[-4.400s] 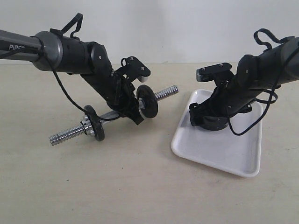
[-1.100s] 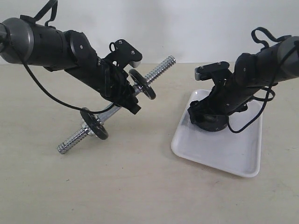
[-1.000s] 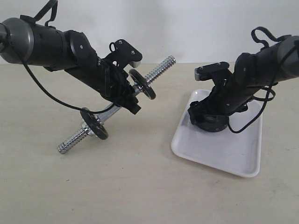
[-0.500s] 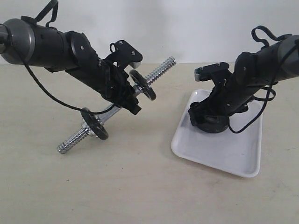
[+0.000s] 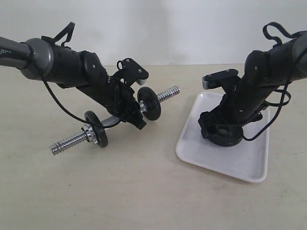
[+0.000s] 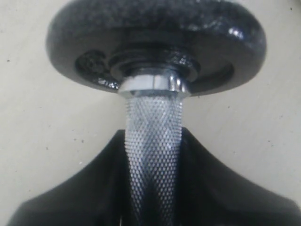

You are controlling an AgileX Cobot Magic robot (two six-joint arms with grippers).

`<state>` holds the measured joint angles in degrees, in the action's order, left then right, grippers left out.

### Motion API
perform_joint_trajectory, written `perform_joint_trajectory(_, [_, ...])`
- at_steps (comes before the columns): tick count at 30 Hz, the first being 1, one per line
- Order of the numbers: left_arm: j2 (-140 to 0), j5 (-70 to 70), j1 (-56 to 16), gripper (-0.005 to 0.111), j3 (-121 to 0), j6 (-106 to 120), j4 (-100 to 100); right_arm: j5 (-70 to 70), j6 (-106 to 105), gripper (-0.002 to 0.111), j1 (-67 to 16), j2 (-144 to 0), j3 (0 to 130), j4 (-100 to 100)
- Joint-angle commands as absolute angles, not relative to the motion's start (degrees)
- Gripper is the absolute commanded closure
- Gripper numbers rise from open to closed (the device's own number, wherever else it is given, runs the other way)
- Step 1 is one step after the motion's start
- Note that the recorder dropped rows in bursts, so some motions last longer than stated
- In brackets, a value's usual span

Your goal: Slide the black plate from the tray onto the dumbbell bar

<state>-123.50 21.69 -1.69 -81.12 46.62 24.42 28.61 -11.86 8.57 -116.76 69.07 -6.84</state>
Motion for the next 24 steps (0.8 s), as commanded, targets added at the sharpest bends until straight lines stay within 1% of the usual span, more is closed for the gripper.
perform_joint_trajectory(1, [-111.63,18.2,-1.57,0.103,-82.41,47.25,25.75,31.91,-12.13,0.108,8.61,-117.22,68.11,-7.3])
perform_joint_trajectory(9, [-109.01,17.95,-1.57,0.103,-82.41,48.45,25.92,31.91,-12.13,0.108,8.61,-117.22,68.11,-7.3])
perform_joint_trajectory(18, [-108.5,13.84,-1.57,0.103,-82.41,48.45,28.25,31.62,-12.11,0.108,8.61,-117.22,68.11,-8.16])
perform_joint_trajectory(24, [-108.5,12.88,-1.71,0.103,-81.85,54.53,33.66,31.16,-12.11,0.108,8.61,-117.22,68.11,-8.16])
